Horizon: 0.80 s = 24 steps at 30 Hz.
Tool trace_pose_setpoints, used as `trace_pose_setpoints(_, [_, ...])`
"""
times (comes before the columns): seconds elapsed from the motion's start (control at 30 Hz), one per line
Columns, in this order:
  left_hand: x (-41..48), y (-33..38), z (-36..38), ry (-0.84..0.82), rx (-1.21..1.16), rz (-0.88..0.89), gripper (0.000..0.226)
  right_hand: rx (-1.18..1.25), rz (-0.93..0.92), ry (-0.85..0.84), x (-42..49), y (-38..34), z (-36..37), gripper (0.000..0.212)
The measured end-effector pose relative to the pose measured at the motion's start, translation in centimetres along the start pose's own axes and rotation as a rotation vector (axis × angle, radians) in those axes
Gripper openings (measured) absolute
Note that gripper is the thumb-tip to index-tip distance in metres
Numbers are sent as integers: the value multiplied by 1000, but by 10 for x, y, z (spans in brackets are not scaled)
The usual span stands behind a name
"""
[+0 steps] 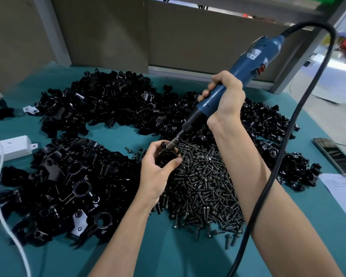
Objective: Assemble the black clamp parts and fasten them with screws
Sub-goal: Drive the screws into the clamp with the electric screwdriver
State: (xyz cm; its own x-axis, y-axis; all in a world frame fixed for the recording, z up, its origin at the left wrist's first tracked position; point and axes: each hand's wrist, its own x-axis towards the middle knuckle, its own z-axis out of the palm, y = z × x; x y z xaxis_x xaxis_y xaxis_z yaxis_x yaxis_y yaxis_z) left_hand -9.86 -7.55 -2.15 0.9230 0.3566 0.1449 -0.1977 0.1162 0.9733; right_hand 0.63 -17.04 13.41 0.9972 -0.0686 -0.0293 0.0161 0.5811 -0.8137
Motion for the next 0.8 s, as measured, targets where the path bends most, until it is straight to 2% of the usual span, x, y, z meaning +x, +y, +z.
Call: trace_pose_setpoints(0.8, [0, 0, 0, 34, -6, -48, 40, 17, 5, -17, 0, 4, 0, 16])
